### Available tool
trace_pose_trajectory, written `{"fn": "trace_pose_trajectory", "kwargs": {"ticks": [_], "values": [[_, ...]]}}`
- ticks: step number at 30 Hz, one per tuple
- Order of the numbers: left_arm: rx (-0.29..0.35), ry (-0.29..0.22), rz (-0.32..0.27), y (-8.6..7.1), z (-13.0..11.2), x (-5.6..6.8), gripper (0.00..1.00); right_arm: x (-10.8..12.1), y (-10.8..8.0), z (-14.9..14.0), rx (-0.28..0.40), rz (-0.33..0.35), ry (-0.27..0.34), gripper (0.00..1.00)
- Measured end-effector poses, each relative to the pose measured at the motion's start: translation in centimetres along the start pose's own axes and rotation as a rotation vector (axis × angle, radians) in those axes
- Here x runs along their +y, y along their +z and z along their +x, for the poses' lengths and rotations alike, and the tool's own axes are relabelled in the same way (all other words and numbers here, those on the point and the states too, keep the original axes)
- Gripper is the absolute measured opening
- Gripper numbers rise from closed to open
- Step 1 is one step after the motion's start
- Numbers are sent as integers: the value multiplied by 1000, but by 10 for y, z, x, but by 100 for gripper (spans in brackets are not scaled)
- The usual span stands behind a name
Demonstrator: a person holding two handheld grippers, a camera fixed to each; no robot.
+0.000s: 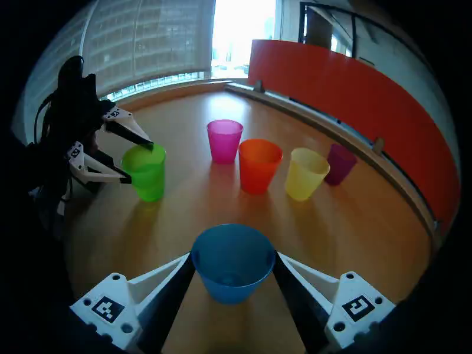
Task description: Pour water
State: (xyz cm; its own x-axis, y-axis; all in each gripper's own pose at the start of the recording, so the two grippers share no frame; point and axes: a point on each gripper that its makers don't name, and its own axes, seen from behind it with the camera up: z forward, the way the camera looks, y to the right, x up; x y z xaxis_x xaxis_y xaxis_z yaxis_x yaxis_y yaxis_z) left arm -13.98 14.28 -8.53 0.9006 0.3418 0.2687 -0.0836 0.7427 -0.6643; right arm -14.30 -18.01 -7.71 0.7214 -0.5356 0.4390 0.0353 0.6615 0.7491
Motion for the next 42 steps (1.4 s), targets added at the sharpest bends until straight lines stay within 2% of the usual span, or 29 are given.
{"fn": "trace_pose_trajectory", "kwargs": {"ticks": [17, 26, 42], "values": [[-29, -8, 2, -1, -8, -2, 87, 1, -3, -3, -23, 4, -4, 94], [-52, 10, 1, -2, -9, -1, 87, 1, -6, -7, -47, 2, -9, 94], [-71, 7, 10, -4, -14, -1, 88, 4, -12, -24, -96, -20, -22, 94]]}}
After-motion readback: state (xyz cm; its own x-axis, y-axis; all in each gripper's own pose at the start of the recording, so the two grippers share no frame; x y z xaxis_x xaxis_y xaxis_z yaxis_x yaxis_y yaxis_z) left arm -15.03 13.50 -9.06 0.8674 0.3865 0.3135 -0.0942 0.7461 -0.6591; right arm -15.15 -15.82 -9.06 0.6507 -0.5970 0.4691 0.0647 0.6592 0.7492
